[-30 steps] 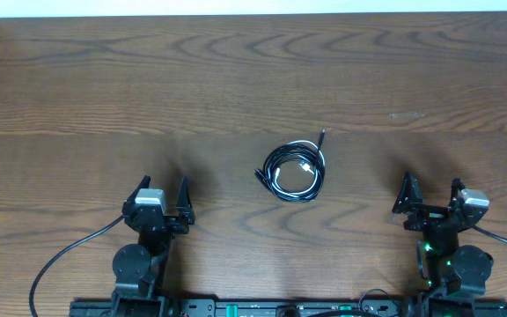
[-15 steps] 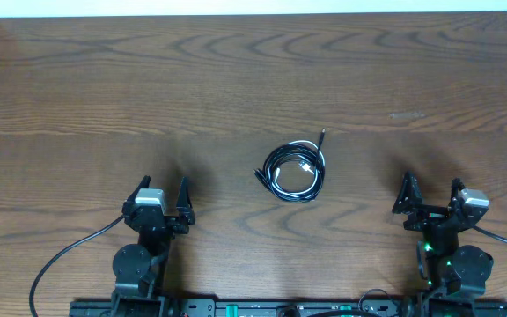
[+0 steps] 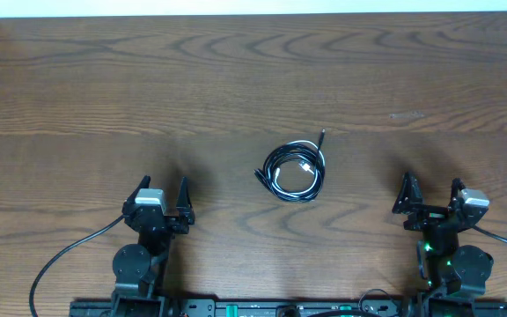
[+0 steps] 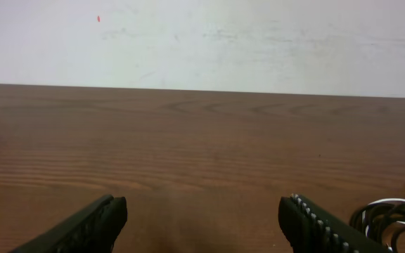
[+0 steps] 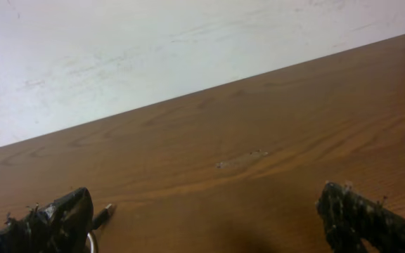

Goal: Untangle cables

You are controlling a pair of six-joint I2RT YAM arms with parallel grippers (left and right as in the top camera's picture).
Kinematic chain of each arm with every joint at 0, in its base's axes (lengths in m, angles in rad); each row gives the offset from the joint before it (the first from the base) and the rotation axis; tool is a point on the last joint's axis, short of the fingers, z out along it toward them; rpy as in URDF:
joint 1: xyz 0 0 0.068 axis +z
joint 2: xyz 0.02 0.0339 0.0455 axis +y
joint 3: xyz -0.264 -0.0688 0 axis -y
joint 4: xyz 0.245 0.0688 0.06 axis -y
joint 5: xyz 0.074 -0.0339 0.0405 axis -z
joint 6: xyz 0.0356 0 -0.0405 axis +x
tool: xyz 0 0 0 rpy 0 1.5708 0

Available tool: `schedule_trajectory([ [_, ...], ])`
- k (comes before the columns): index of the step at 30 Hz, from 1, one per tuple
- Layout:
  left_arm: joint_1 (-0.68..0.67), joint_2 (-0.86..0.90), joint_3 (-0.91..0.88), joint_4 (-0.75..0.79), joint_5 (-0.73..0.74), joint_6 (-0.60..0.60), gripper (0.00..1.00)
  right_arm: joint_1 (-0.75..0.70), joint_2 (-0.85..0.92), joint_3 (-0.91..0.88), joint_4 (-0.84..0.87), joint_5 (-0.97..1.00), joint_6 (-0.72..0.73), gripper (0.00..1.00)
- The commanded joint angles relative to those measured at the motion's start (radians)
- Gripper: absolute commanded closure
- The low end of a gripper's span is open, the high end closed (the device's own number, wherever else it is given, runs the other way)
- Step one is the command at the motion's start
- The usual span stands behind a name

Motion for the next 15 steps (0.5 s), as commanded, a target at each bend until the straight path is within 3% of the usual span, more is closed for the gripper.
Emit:
schedule_trajectory([
  [1,0.003,-0.005,-0.007,-0.05,-0.015,-0.005,0.25,0.01,0.002,-0.001,-0.005,0.008,0.005,0.01],
  [15,0.003,-0.005,-0.007,-0.05,-0.015,-0.005,0.25,0.01,0.002,-0.001,-0.005,0.008,0.005,0.01],
])
